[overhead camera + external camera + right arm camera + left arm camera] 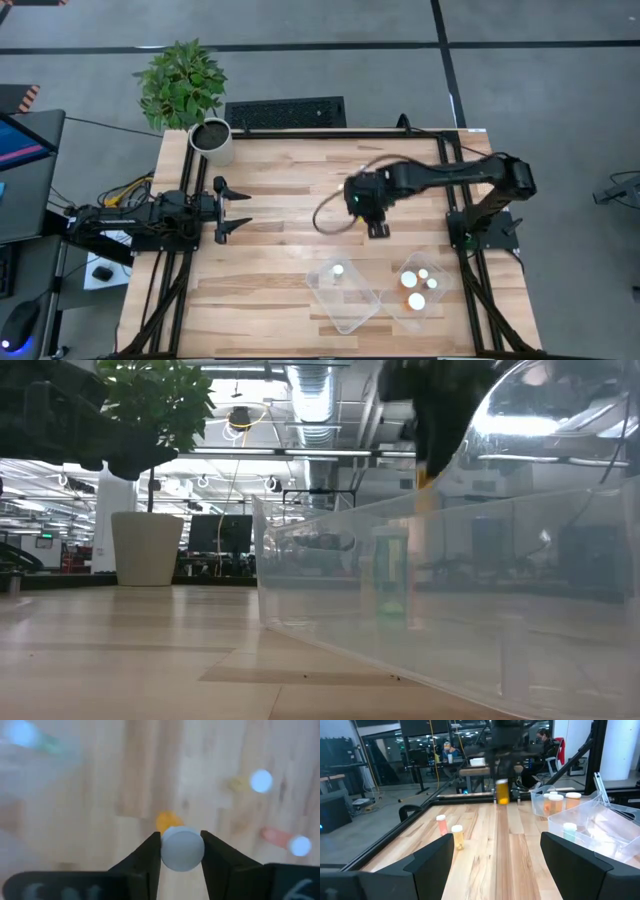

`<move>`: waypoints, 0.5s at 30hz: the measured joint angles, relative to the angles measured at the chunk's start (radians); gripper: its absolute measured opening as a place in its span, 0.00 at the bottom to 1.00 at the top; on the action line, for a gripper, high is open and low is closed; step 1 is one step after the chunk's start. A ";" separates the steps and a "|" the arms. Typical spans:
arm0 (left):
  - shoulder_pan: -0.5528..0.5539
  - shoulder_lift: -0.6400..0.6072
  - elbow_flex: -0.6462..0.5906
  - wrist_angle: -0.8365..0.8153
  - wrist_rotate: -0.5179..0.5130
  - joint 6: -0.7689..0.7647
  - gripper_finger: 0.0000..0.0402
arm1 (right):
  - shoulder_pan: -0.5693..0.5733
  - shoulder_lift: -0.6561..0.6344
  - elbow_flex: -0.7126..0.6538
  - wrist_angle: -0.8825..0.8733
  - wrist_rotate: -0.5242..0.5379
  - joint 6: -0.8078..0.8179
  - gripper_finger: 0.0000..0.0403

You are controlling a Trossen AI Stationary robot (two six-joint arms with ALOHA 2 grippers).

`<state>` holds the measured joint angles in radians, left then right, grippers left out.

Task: Pick and place medicine bottles into bin by pill shape (circle, oval)
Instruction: Put the orange pill bottle into the left transparent bin

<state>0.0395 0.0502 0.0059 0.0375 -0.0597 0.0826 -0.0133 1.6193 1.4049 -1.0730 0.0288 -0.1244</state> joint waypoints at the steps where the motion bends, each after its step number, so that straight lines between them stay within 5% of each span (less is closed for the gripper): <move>1: 0.000 0.000 0.000 0.001 0.000 0.000 0.73 | 0.034 -0.013 0.008 -0.001 0.000 0.034 0.32; 15: 0.000 0.000 0.000 0.000 0.000 0.000 0.73 | 0.461 0.036 0.131 0.123 0.095 0.314 0.33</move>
<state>0.0395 0.0498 0.0059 0.0372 -0.0597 0.0826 0.4477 1.6554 1.5357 -0.9503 0.1240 0.1897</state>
